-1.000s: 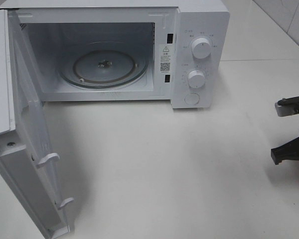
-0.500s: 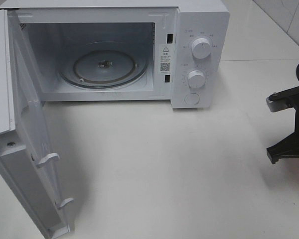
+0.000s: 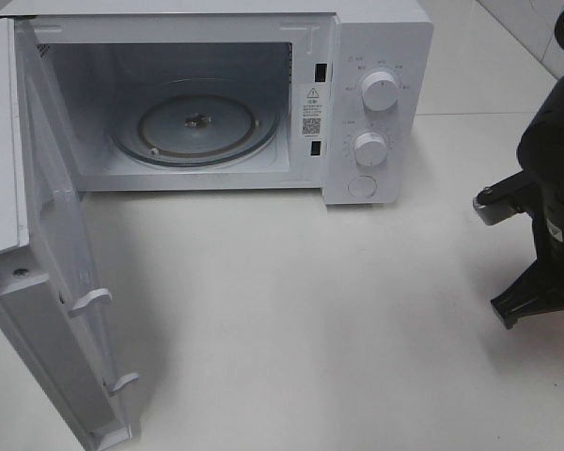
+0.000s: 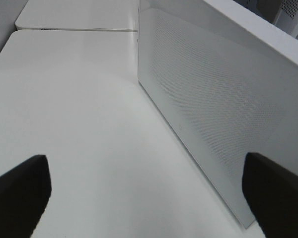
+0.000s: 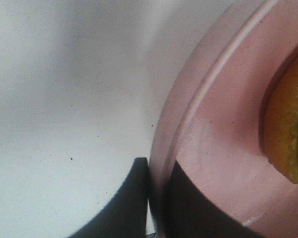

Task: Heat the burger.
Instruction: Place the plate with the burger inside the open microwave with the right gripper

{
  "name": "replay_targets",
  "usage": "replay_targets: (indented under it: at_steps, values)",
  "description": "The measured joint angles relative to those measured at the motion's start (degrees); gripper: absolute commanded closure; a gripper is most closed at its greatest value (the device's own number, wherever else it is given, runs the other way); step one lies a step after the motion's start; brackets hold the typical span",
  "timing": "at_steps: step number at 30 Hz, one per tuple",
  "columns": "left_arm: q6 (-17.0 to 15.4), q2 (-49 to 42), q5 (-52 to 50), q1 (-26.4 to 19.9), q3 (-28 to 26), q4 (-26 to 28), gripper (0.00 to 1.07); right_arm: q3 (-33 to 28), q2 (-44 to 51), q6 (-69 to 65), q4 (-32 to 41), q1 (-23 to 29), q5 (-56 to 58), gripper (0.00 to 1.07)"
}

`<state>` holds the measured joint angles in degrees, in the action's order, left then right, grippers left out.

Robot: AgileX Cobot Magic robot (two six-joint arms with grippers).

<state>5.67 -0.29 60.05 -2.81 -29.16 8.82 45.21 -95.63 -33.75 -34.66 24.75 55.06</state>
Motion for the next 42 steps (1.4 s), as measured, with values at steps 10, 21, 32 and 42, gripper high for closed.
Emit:
replay_targets:
  at_steps: [10, 21, 32, 42]
  values:
    - [0.0, 0.0, 0.0, 0.0, 0.0, 0.0, 0.06, 0.0, 0.0, -0.6, -1.3, 4.4, 2.1, 1.07]
    - [0.0, 0.0, 0.0, 0.0, 0.0, 0.0, 0.06, -0.2, 2.3, -0.6, -1.3, 8.8, 2.7, 1.07]
    - [0.0, 0.0, 0.0, 0.0, 0.0, 0.0, 0.06, -5.3, 8.7, -0.7, -1.3, 13.2, 2.8, 1.07]
    - [0.0, 0.0, 0.0, 0.0, 0.0, 0.0, 0.06, -7.8, 13.1, -0.7, -0.9, 18.7, 3.8, 1.07]
